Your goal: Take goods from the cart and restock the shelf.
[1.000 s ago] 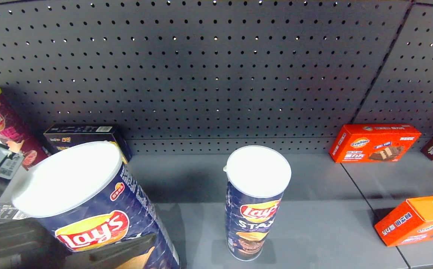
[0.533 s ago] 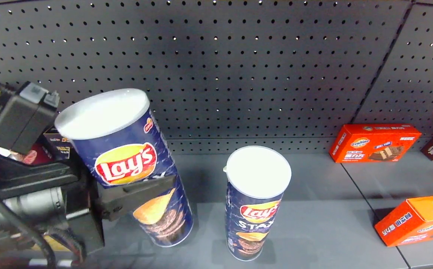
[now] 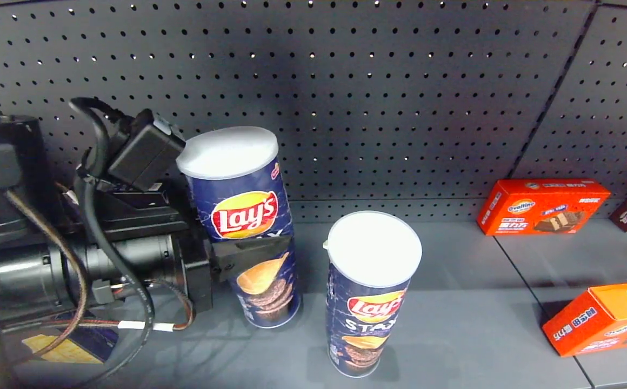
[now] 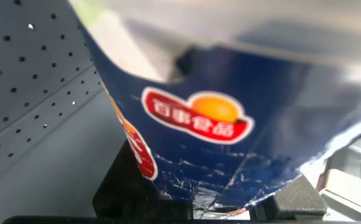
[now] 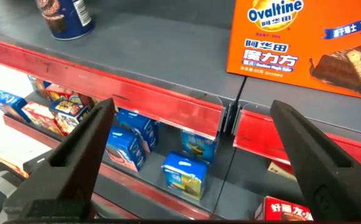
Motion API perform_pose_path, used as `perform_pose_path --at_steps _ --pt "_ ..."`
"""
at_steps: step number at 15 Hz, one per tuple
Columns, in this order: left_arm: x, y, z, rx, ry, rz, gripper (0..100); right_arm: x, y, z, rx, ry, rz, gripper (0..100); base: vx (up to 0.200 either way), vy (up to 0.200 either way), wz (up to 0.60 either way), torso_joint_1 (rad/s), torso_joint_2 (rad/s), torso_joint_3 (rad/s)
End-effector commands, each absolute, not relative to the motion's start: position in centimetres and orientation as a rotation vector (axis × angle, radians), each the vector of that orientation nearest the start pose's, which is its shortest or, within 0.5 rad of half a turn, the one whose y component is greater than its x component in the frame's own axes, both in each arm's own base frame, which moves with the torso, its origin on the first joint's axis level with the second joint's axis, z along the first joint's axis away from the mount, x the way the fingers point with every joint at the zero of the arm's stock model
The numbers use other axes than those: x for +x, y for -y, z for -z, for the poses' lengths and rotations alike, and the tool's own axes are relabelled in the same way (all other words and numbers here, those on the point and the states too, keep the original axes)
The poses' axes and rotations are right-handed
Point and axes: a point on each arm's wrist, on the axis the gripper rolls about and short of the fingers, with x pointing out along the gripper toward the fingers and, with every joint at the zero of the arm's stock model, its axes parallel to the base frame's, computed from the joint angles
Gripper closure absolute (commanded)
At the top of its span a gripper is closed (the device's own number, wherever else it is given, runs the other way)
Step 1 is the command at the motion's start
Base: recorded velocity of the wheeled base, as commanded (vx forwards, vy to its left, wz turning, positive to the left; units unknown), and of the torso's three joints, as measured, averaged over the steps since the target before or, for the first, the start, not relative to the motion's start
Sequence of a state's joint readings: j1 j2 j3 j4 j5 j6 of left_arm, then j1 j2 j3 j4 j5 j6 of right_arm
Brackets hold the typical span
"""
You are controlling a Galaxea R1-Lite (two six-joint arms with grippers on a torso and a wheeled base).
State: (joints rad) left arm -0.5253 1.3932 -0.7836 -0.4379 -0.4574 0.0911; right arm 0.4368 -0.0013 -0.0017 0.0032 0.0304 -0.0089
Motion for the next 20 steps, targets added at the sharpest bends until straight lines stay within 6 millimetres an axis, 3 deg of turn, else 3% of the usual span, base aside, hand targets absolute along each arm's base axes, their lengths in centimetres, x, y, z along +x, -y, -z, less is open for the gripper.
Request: perform_pose_path --at_steps 1,3,6,10,20 --pt "22.2 13.2 -23.4 0.096 -0.167 0.965 100 -2.1 0.9 -7.6 -0.009 0.001 -0.468 0 0.0 0.0 0.0 0.0 0.0 0.0" --pt "25.2 14.1 -23.7 0.097 -0.153 0.945 100 -2.1 0.9 -7.6 -0.009 0.001 -0.468 0 0.0 0.0 0.0 0.0 0.0 0.0" --pt "27.5 15.4 -23.4 0.134 -0.142 0.952 100 -2.1 0.9 -7.6 -0.009 0.001 -0.468 0 0.0 0.0 0.0 0.0 0.0 0.0" --pt "29.1 16.5 -22.2 0.161 -0.153 0.987 100 -2.1 0.9 -7.6 -0.009 0.001 -0.468 0 0.0 0.0 0.0 0.0 0.0 0.0" --pt "32.4 18.4 -22.0 0.16 -0.13 0.993 100 -2.1 0.9 -7.6 -0.009 0.001 -0.469 0 0.0 0.0 0.0 0.0 0.0 0.0"
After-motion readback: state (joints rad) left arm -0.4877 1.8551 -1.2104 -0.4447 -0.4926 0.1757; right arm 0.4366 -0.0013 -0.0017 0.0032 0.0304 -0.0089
